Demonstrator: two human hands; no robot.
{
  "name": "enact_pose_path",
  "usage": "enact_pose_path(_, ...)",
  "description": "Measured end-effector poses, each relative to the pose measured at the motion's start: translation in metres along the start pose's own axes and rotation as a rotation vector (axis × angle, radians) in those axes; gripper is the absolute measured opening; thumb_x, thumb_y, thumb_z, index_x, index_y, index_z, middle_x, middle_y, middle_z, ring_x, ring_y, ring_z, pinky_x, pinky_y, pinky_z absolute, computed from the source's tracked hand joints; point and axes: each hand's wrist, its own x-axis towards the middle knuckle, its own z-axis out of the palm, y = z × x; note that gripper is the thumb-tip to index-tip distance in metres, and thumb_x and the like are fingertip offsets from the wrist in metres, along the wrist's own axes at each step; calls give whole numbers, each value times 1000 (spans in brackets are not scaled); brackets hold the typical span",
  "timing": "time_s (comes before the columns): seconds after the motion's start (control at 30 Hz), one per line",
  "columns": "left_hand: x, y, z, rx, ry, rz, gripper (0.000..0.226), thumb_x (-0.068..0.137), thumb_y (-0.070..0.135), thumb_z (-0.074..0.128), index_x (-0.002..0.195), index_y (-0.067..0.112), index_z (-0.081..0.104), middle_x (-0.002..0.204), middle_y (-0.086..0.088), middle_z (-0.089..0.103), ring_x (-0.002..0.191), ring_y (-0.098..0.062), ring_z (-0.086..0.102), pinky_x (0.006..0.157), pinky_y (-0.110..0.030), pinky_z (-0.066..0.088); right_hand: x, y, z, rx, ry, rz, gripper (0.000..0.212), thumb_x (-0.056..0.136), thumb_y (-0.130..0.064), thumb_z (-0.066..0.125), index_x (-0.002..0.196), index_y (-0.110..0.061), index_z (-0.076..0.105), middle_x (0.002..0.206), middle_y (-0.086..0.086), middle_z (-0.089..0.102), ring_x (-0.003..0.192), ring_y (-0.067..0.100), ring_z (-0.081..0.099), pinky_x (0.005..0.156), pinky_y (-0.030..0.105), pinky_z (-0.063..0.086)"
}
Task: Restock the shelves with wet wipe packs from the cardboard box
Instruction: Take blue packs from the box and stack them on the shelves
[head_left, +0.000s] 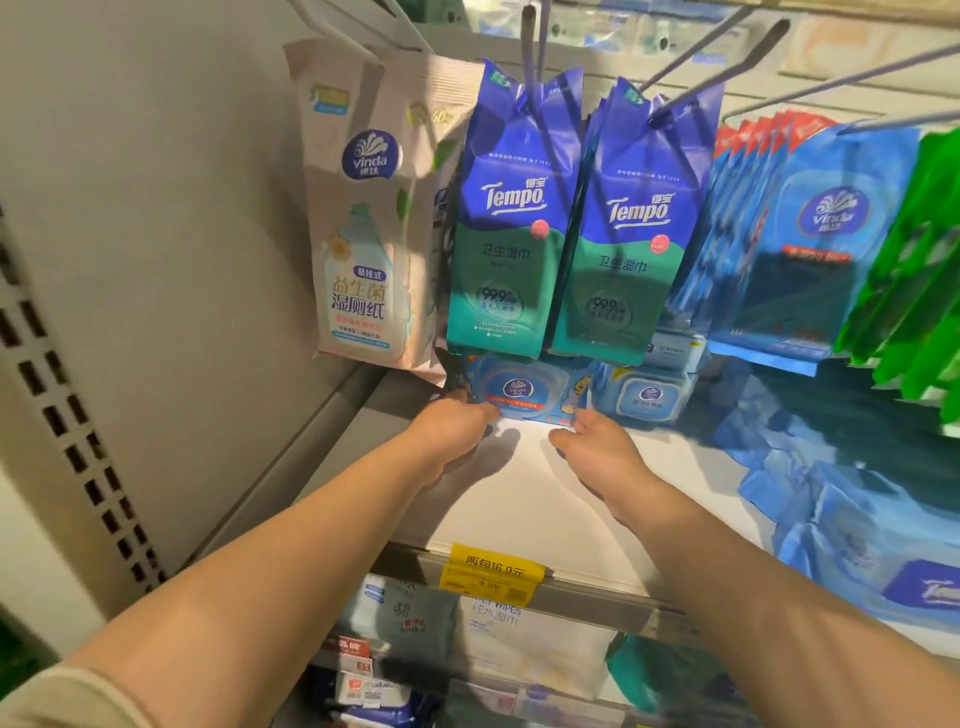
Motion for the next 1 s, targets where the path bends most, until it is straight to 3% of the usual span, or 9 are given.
enact_pose_path(0.1,-18,-2,-8,256,-10,80,26,93,42,55,111,25,61,107,3,67,96,-19,61,87,-32,48,-13,-1,-3,-42,0,25,55,92,-25,64,145,-15,53,142,-1,58,132,23,54,111,37,42)
enact_pose_path(0.2,-35,-2,-12,379,-58,97,39,96,46,50,125,22,58,121,-2,63,99,-19,54,87,-31,40,-28,-1,-6,-84,-19,57,64,92,-30,65,151,-13,47,154,2,50,139,21,50,118,39,37)
enact_pose_path(0.27,-41,-2,-14,487,-68,120,49,96,49,47,134,19,53,136,-7,58,115,-26,55,96,-35,42,-38,2,-7,-106,-7,67,65,84,-37,67,144,-15,54,147,2,57,130,23,57,115,40,41)
enact_pose_path(0.33,-49,-4,-18,527,-72,141,57,94,55,46,139,22,50,142,-8,54,126,-29,52,104,-38,41,-51,8,-6,-34,3,89,52,74,-42,63,122,-23,65,123,-2,67,109,23,64,100,38,50)
enact_pose_path(0.4,-60,-6,-21,516,-68,145,65,91,61,45,145,25,45,149,-5,49,134,-30,47,111,-43,39,-61,15,-10,-46,18,67,39,71,-49,61,101,-24,60,106,-3,67,98,24,64,92,41,53)
enact_pose_path(0.47,-78,-8,-23,548,-29,159,70,91,64,44,149,25,39,153,-6,43,139,-31,41,115,-47,35,-77,7,-15,-154,20,23,52,74,-59,57,109,-21,62,109,-3,65,108,24,64,104,45,49)
enact_pose_path(0.6,-117,-13,-22,698,92,223,82,83,72,31,151,25,35,158,-8,34,143,-36,29,116,-54,28,-117,-4,-28,-260,66,-126,59,99,-46,56,152,-21,46,155,0,48,141,22,46,121,42,33)
enact_pose_path(0.83,-211,-21,-4,783,233,152,80,86,76,30,154,35,19,165,1,10,150,-37,1,115,-65,14,-213,-3,-42,-419,49,-266,55,102,-62,38,155,-46,34,167,-16,25,156,15,15,122,65,5)
enact_pose_path(1.0,-292,-52,9,769,261,118,83,82,79,33,151,36,22,163,0,14,149,-36,2,112,-72,10,-292,27,-45,-331,-21,-308,74,87,-79,28,154,-48,32,167,-18,23,156,12,14,122,64,14)
